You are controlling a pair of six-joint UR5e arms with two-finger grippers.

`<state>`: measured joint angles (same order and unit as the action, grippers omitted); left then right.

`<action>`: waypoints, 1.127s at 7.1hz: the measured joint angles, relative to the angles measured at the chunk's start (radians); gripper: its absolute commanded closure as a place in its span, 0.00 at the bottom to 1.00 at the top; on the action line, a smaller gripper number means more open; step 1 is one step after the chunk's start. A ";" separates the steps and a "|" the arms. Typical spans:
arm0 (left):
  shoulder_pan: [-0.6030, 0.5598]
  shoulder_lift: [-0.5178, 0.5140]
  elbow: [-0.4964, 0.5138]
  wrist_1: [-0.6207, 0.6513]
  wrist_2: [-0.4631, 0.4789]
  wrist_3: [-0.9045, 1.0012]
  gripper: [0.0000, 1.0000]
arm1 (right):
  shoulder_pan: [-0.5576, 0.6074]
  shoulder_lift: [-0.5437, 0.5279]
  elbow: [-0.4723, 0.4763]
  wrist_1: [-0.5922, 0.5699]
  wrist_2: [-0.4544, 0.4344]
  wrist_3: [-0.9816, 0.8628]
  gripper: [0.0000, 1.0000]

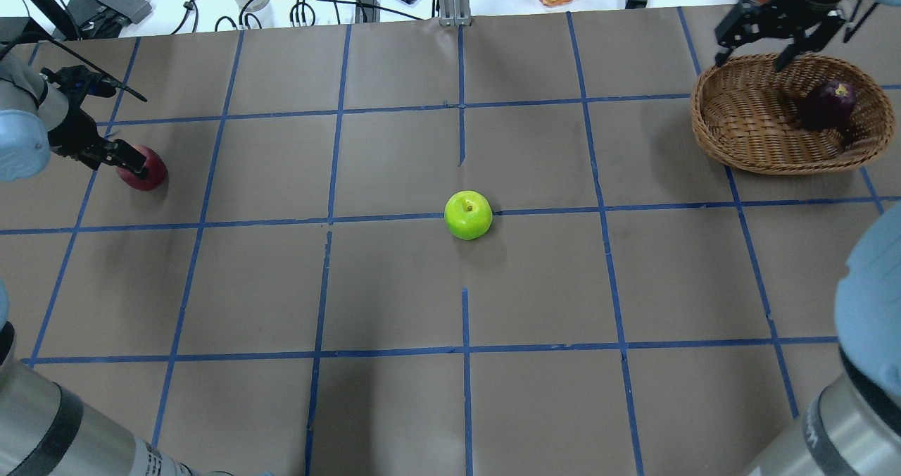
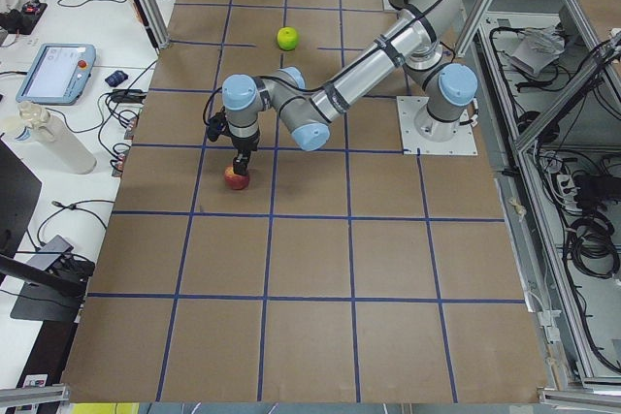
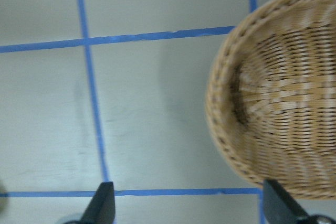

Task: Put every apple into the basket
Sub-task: 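Drop dark red apple, grasp green apple while left grasps red apple, then carry green apple to basket while left brings red apple to center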

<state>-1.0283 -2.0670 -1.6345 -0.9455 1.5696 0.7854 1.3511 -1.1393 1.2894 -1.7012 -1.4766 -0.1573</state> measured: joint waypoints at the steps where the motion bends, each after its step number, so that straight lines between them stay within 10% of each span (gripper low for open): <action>1: 0.003 -0.031 0.002 0.033 -0.003 0.003 0.00 | 0.118 -0.011 0.005 0.010 0.000 0.156 0.00; 8: 0.005 -0.129 0.055 0.080 -0.051 -0.007 0.04 | 0.539 0.073 0.268 -0.303 0.031 0.730 0.00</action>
<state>-1.0228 -2.1962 -1.5795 -0.8656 1.5189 0.7782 1.8905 -1.0659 1.5575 -2.0040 -1.4451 0.5731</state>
